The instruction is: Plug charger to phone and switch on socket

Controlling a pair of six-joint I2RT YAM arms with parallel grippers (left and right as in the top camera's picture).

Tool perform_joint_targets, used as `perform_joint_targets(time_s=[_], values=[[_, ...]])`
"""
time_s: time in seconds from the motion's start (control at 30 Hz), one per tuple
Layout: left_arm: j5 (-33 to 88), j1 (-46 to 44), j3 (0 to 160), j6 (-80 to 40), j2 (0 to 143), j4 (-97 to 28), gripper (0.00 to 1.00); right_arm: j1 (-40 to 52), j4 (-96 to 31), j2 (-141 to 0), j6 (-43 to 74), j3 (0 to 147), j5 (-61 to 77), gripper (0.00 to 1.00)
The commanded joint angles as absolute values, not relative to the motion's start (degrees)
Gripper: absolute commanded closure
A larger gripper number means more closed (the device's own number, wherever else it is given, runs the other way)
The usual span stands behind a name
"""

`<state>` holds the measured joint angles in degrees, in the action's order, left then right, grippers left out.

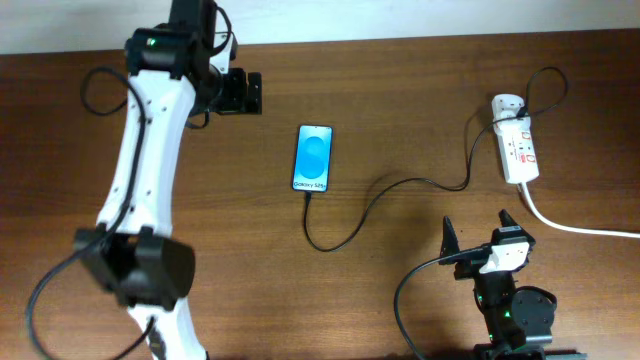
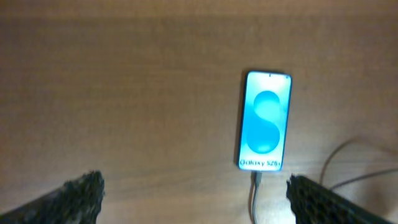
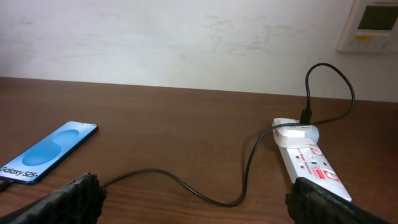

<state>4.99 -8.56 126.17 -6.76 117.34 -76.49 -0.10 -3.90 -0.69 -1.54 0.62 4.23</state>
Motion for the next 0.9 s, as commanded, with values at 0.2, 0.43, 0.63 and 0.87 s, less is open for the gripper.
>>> perform_joint_targets(time_s=[0.2, 0.43, 0.63, 0.87], values=[[4.14, -8.38, 92.42, -7.25, 94.04, -63.26, 0.01, 0.27, -4.32, -0.3, -1.69, 0.32, 3.6, 0.01], [1.3, -8.36, 75.42, -7.29, 74.89, -54.48, 0.0, 0.27, -4.32, -0.3, -1.69, 0.32, 3.6, 0.02], [1.04, -8.36, 68.05, -5.08, 56.4, -54.94, 0.01, 0.27, -4.32, -0.3, -1.69, 0.32, 3.6, 0.02], [1.06, -8.29, 60.42, -3.14, 50.78, -50.37, 0.01, 0.27, -4.32, -0.3, -1.69, 0.32, 3.6, 0.02]])
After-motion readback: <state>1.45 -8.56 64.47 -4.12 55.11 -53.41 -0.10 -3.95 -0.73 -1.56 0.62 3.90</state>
